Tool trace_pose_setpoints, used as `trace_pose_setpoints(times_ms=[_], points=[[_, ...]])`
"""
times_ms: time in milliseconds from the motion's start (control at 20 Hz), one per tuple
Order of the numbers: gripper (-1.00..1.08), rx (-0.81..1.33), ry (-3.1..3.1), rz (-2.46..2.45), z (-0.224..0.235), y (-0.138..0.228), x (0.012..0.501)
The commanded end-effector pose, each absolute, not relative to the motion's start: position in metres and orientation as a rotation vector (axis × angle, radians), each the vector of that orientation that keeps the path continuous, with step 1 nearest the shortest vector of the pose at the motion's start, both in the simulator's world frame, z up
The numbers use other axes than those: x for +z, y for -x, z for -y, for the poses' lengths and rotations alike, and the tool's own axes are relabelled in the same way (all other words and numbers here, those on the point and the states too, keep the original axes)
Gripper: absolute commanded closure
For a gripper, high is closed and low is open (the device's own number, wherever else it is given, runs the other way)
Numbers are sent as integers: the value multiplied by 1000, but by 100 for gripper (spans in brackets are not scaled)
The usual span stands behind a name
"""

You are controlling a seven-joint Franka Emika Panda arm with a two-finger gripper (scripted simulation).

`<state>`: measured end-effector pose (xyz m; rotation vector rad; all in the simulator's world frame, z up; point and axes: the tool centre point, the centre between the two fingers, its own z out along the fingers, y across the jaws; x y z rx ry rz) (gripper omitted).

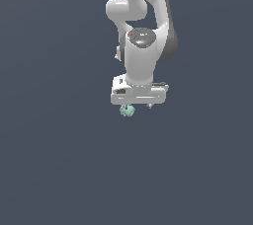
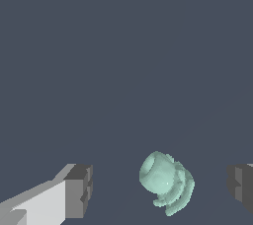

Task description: Pick up the object and move it to a goal position.

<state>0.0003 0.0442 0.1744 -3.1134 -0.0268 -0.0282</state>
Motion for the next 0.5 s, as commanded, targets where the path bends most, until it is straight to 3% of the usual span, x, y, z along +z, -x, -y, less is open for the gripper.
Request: trace_pose_setpoints(times_ms=[0,450], points=[[-92,-28,3113,27,-44,0,174],[-92,-51,3104,-90,-15,-8,181]])
